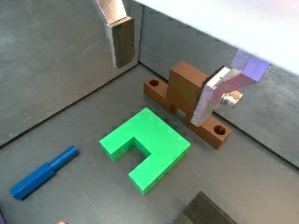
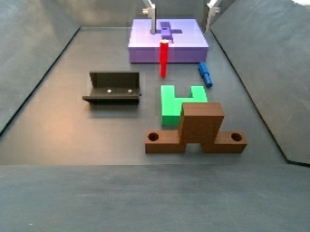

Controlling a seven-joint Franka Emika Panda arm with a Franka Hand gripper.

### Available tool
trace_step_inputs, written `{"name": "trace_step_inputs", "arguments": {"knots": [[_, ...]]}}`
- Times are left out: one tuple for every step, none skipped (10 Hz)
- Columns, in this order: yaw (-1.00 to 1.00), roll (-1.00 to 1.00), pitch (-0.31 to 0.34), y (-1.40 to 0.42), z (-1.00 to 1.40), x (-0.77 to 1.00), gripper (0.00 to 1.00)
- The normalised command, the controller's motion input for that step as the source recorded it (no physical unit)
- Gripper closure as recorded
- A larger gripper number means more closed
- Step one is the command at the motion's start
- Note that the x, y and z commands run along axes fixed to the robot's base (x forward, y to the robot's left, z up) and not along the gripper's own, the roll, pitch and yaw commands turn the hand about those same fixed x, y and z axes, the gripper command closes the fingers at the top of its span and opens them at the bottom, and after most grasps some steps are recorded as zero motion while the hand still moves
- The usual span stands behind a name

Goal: Pick up the green object. Move up. Place the green object on the fixture. Regrasp the green object. Move to above the board. Insert the green object.
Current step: Pick up the green object.

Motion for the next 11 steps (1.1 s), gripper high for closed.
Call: {"name": "trace_step_inputs", "arguments": {"knots": [[0.0,0.0,0.0,-0.02,0.0,0.0,0.0],[-0.38,0.0,0.129,-0.21,-0.32,0.5,0.0],[-0.18,0.0,-0.11,-0.15,-0.87,0.1,0.0],[-0.08,-0.01,-0.179,-0.35,-0.93,0.03,0.0],[-0.02,-0.05,-0.156,-0.22,-0.91,0.15,0.0],[0.0,-0.05,-0.116,-0.1,-0.95,0.19,0.0],[0.05,-0.05,-0.123,-0.05,-0.92,0.06,0.0],[0.0,-0.04,-0.137,0.0,-0.63,0.0,0.0],[0.0,0.0,-0.149,0.0,-0.65,0.0,0.0],[0.0,-0.03,-0.149,0.01,-0.68,0.0,0.0],[0.0,-0.1,-0.127,0.0,-0.63,0.0,0.0]]}}
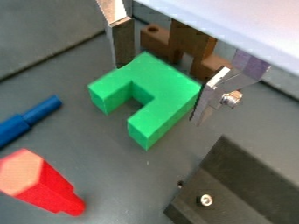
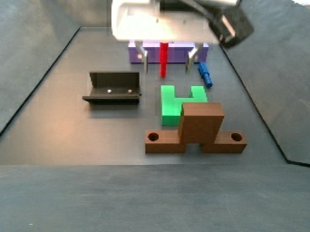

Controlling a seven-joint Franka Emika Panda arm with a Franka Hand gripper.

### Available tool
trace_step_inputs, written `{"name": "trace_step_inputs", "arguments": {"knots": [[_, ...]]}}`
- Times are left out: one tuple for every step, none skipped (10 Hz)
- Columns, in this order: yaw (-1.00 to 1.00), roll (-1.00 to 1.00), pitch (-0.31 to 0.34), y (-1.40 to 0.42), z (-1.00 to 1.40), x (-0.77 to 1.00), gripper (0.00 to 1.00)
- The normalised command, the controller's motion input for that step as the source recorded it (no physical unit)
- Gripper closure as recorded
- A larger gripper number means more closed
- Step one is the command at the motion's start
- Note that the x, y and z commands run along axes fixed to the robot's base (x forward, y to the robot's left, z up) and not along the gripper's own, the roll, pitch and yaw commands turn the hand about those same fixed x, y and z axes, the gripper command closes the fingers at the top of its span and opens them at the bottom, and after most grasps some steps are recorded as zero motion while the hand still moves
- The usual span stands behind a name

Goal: Pick up the green object. Move up. Place the green object on the fixture. Regrasp the green object. Move to above the board. Insert the green object.
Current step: Pick up the green object.

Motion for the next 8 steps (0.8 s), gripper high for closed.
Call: {"name": "trace_step_inputs", "arguments": {"knots": [[0.0,-0.11,-0.1,0.0,-0.57,0.07,0.0],[0.0,-0.09,-0.09,0.0,-0.55,0.04,0.0],[0.0,-0.1,-0.09,0.0,-0.53,0.0,0.0],[0.0,-0.09,-0.081,0.0,-0.48,0.0,0.0],[0.0,-0.07,-0.061,0.04,-0.4,0.0,0.0],[0.0,-0.06,-0.049,0.05,-0.34,0.0,0.0],[0.0,-0.07,-0.053,0.04,-0.34,0.0,0.0],[0.0,-0.07,-0.05,0.03,-0.33,0.0,0.0]]}}
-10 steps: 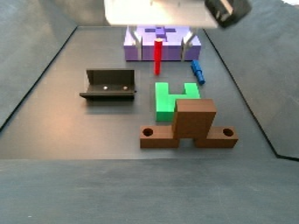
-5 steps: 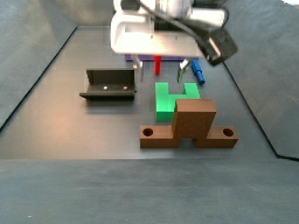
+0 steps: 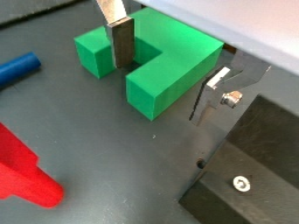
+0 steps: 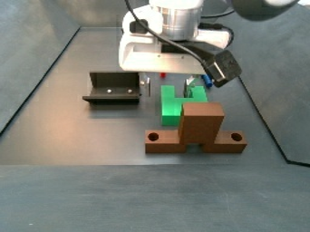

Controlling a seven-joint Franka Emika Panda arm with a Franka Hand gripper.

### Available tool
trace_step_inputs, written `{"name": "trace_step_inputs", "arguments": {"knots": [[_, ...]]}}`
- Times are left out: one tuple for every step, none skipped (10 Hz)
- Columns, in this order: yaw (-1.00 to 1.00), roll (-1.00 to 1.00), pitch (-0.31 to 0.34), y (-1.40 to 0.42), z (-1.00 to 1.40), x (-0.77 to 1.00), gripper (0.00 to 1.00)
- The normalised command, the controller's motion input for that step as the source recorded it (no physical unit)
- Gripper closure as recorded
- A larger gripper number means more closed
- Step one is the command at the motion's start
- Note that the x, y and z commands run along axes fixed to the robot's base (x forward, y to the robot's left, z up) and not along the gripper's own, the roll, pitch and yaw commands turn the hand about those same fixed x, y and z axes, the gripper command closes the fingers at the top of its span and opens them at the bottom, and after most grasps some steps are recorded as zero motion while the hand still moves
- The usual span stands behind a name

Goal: Pick up the green object. Move up. Place the green object on the fixture. Regrasp the green object. Move to above the board. Insert the green object.
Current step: Pick up the green object.

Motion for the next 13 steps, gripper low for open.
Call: {"name": "trace_step_inputs", "arguments": {"knots": [[0.0,-0.07,-0.039,0.01,-0.31,0.0,0.0],[0.0,-0.02,0.0,0.0,0.0,0.0,0.0],[0.0,0.03,0.0,-0.11,0.0,0.0,0.0],[-0.08,0.0,0.0,0.0,0.0,-0.06,0.0],[-0.01,0.0,0.0,0.0,0.0,0.0,0.0],[0.0,0.0,0.0,0.0,0.0,0.0,0.0],[0.0,0.0,0.0,0.0,0.0,0.0,1.0],[0.0,0.0,0.0,0.0,0.0,0.0,1.0],[0.0,0.0,0.0,0.0,0.0,0.0,1.0],[0.0,0.0,0.0,0.0,0.0,0.0,1.0],[0.0,0.0,0.0,0.0,0.0,0.0,1.0],[0.0,0.0,0.0,0.0,0.0,0.0,1.0],[0.0,0.0,0.0,0.0,0.0,0.0,1.0]]}}
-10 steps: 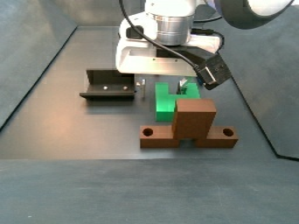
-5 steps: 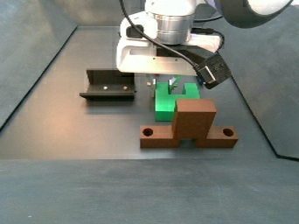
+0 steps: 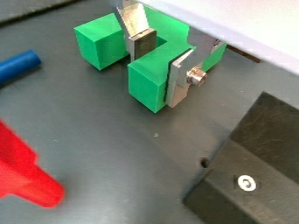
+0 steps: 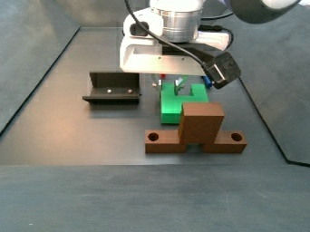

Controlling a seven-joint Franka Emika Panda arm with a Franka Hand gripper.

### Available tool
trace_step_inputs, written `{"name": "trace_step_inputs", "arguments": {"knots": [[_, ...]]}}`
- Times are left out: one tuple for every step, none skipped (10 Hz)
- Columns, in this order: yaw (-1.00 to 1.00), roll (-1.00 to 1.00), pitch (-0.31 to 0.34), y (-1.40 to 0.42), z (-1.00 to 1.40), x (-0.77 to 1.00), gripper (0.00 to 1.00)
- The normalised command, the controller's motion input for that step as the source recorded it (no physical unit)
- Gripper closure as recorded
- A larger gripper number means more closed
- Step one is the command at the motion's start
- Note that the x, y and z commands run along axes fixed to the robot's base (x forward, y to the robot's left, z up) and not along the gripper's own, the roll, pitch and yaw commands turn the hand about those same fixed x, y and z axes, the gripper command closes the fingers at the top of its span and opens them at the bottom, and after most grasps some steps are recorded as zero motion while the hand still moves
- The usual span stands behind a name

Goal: Pick up the green object. Move up. Place the green object on the fixture. Regrasp the green object. Move to above the board. Insert the green object.
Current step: Pick up the green object, then move up.

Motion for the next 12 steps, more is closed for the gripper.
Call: {"name": "trace_step_inputs", "arguments": {"knots": [[0.0,0.0,0.0,0.0,0.0,0.0,1.0],[0.0,0.0,0.0,0.0,0.0,0.0,1.0],[0.0,0.0,0.0,0.0,0.0,0.0,1.0],[0.0,0.0,0.0,0.0,0.0,0.0,1.0],[0.0,0.0,0.0,0.0,0.0,0.0,1.0],[0.0,0.0,0.0,0.0,0.0,0.0,1.0],[0.0,0.0,0.0,0.0,0.0,0.0,1.0],[0.0,0.0,0.0,0.0,0.0,0.0,1.0],[0.0,0.0,0.0,0.0,0.0,0.0,1.0],[0.0,0.0,0.0,0.0,0.83,0.0,1.0],[0.0,0.01,0.034,0.05,0.82,-0.09,1.0],[-0.01,0.01,0.043,0.03,0.6,-0.11,1.0]]}}
